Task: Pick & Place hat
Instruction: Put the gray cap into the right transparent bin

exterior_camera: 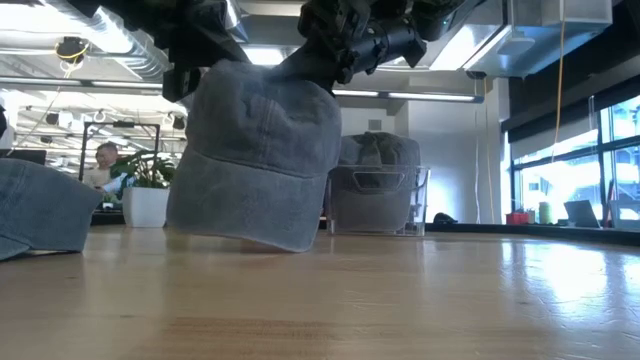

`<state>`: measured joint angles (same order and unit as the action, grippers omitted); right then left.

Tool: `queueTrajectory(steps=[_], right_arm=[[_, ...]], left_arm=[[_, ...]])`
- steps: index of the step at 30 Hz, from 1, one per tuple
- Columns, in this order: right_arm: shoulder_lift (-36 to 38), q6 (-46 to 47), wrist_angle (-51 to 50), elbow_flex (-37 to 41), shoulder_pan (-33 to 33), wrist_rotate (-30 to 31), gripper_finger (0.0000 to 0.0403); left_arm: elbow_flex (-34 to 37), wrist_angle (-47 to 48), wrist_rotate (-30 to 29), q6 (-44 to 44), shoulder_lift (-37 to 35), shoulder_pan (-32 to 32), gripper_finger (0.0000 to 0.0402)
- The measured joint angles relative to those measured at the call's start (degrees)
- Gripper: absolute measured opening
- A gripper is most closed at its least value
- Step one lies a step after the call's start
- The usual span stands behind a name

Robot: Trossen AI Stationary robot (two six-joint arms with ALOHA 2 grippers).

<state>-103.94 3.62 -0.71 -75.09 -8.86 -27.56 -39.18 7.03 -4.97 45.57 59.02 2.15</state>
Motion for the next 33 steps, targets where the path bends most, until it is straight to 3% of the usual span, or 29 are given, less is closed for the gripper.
queueTrajectory(steps=[6,13,19,24,30,33], right_arm=[[0.6,2.2,-0.3,0.0,0.0,0.1,0.0033],[8.1,2.3,-4.7,-1.7,-0.9,2.9,0.0033],[14.9,-5.0,-22.2,-14.6,-2.8,13.5,0.0033],[14.7,-11.2,-37.7,-25.3,-5.0,25.2,0.0033],[14.4,-13.3,-44.7,-23.7,-9.4,31.9,0.0033],[14.4,-13.2,-42.9,-19.6,-11.7,31.5,0.0033]], left_arm=[[0.0,0.2,0.1,-2.1,-1.5,0.0,0.0050],[-0.1,3.3,-5.5,-6.2,-12.1,-0.5,0.0112],[-0.1,8.1,-5.6,-6.3,-19.4,-0.5,0.0122],[-0.1,9.7,-1.8,-6.4,-21.7,-0.4,0.0120],[0.0,9.9,0.7,-6.4,-22.1,-0.4,0.0122],[0.0,10.1,0.6,-6.4,-22.2,-0.4,0.0120]])
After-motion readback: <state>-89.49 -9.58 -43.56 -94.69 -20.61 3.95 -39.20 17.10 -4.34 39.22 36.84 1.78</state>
